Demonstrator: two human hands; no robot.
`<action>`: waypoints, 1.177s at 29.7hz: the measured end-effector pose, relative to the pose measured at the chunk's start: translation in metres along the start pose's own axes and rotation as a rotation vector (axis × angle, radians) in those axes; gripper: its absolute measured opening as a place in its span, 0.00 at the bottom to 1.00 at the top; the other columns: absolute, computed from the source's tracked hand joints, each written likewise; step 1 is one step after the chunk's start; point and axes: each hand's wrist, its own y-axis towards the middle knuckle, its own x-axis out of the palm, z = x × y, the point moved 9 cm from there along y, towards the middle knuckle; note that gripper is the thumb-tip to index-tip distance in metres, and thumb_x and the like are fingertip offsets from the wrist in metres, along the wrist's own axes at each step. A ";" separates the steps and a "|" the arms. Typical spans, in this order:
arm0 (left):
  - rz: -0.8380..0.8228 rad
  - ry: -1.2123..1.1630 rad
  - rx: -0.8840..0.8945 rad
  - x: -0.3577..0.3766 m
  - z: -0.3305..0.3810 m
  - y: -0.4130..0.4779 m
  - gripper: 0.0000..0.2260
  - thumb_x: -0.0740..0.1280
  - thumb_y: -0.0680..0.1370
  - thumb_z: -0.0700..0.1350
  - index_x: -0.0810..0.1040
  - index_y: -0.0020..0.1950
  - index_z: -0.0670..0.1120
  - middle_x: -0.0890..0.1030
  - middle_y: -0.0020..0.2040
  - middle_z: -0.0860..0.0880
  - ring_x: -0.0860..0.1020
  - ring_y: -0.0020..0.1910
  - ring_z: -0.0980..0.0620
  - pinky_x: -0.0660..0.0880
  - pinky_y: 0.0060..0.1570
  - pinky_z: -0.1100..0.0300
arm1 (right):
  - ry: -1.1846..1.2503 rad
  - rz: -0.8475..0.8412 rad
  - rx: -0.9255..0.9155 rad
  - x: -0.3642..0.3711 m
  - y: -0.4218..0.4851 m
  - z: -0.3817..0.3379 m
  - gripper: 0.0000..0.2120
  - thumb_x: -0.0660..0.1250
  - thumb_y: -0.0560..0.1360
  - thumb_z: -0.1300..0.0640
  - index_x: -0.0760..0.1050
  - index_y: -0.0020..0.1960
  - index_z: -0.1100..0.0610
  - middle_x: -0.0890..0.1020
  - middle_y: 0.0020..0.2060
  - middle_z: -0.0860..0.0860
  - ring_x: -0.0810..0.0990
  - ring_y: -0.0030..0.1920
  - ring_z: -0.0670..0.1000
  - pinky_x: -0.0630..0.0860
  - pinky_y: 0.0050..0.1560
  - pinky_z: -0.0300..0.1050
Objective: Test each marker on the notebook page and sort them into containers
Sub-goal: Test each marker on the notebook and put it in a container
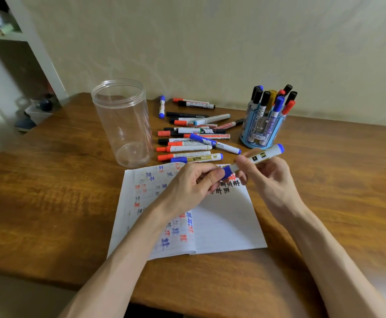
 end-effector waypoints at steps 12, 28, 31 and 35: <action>0.100 0.159 0.026 -0.014 -0.008 -0.006 0.08 0.66 0.82 0.51 0.84 0.53 0.53 0.81 0.42 0.63 0.81 0.44 0.58 0.78 0.45 0.62 | 0.072 0.057 0.110 0.018 -0.004 0.012 0.12 0.72 0.80 0.50 0.84 0.42 0.56 0.83 0.33 0.55 0.78 0.33 0.51 0.76 0.37 0.42; 0.117 0.191 0.024 -0.017 -0.005 -0.006 0.10 0.68 0.82 0.48 0.83 0.62 0.48 0.85 0.50 0.55 0.83 0.52 0.57 0.81 0.49 0.59 | 0.219 0.046 0.193 0.022 -0.006 0.021 0.10 0.74 0.78 0.47 0.87 0.48 0.54 0.83 0.39 0.58 0.77 0.40 0.55 0.75 0.44 0.48; 0.122 0.298 0.066 -0.015 0.000 -0.007 0.11 0.68 0.82 0.52 0.81 0.61 0.49 0.84 0.50 0.56 0.82 0.51 0.57 0.80 0.47 0.60 | 0.129 0.110 0.149 0.022 -0.006 0.019 0.09 0.73 0.79 0.48 0.85 0.46 0.54 0.85 0.37 0.55 0.79 0.37 0.51 0.77 0.41 0.45; 0.170 0.354 0.071 -0.017 0.001 -0.006 0.17 0.66 0.79 0.57 0.81 0.62 0.50 0.85 0.49 0.55 0.82 0.49 0.57 0.80 0.48 0.57 | 0.087 0.127 0.112 0.026 -0.007 0.014 0.11 0.72 0.80 0.49 0.83 0.45 0.56 0.84 0.34 0.56 0.79 0.34 0.50 0.77 0.37 0.42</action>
